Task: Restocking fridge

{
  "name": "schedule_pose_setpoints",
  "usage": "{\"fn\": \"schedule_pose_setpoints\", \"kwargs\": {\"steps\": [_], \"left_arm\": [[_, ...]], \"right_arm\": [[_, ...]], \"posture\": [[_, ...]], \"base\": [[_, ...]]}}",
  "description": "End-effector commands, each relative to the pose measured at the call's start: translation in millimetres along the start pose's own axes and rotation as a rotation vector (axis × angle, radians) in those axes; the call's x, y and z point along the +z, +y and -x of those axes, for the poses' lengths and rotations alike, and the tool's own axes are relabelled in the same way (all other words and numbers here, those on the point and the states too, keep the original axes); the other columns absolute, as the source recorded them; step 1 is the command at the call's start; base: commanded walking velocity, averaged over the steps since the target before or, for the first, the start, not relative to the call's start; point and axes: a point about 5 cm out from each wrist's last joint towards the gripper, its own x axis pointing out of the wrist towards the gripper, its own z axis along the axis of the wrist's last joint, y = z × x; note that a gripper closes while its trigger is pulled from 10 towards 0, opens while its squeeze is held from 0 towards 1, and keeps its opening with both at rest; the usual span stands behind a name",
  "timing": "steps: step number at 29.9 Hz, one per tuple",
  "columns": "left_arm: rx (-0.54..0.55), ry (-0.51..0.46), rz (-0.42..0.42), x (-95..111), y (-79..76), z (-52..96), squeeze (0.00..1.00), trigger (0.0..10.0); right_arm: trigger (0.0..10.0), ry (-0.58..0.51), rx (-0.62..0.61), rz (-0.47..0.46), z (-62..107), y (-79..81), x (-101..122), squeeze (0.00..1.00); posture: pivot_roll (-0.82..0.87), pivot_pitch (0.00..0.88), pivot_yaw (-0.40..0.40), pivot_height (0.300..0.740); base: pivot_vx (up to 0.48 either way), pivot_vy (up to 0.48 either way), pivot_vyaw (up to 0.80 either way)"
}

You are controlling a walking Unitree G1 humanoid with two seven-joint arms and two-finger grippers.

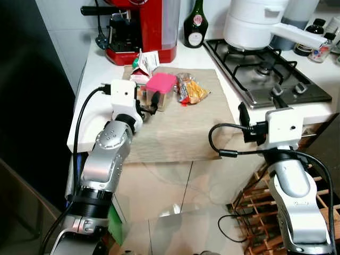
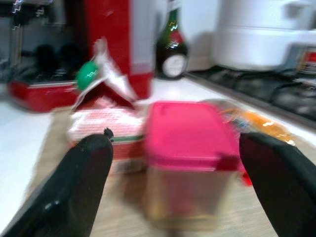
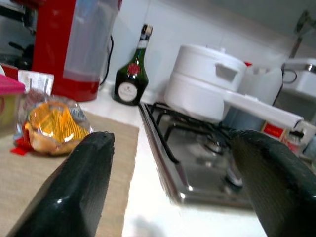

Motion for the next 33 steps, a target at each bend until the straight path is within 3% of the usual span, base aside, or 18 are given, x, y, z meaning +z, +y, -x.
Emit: {"fn": "schedule_pose_setpoints", "kwargs": {"steps": [1, 3, 4, 5, 6, 13, 20, 33], "left_arm": [[-0.035, 0.009, 0.011, -2, -4.4, 3.9, 1.0, 10.0], [-0.05, 0.011, 0.015, -2, -5.1, 6.4, 1.0, 10.0], [-0.058, 0.013, 0.017, -2, -4.9, 8.2, 0.0, 10.0], [-0.057, 0.016, 0.01, -2, -3.8, 10.2, 0.0, 10.0], [-0.034, 0.028, -0.008, -3, -0.3, 11.5, 0.0, 10.0], [0.14, 0.075, -0.028, -2, 9.3, 3.9, 0.0, 10.0], [0.069, 0.094, 0.01, -7, -13.8, -9.7, 0.0, 10.0], [0.048, 0.094, 0.019, 0, -23.4, -12.2, 0.0, 10.0]], "right_arm": [[10.0, 0.021, 0.015, -0.015, 0.2, 1.7, -2, 1.0], [10.0, 0.021, 0.028, -0.016, -1.1, 4.2, -2, 1.0], [10.0, 0.02, 0.039, -0.016, -2.3, 6.7, -1, 0.96], [10.0, 0.02, 0.044, -0.017, -3.2, 8.7, -1, 0.96], [10.0, 0.023, 0.058, -0.025, -4.1, 11.9, -1, 0.0], [10.0, 0.012, 0.056, -0.058, -7.2, 22.6, 0, 0.0], [10.0, 0.0, 0.069, -0.061, -7.0, 29.9, 3, 0.0], [10.0, 0.014, 0.062, -0.051, -3.2, 29.3, 1, 0.0]], "posture": [[-0.16, 0.052, 0.015, 0.74], [-0.15, 0.052, 0.013, 0.74], [-0.14, 0.051, 0.014, 0.74], [-0.14, 0.051, 0.015, 0.74], [-0.13, 0.049, 0.019, 0.74], [-0.11, 0.043, 0.039, 0.74], [-0.11, 0.053, 0.049, 0.74], [-0.13, 0.069, 0.059, 0.74]], "base": [[0.0, 0.0, 0.0], [0.0, 0.0, 0.0], [0.0, 0.0, 0.0], [0.0, 0.0, 0.0], [0.0, 0.0, 0.0], [0.0, 0.0, 0.0], [0.0, 0.0, 0.0], [0.0, 0.0, 0.0]]}}
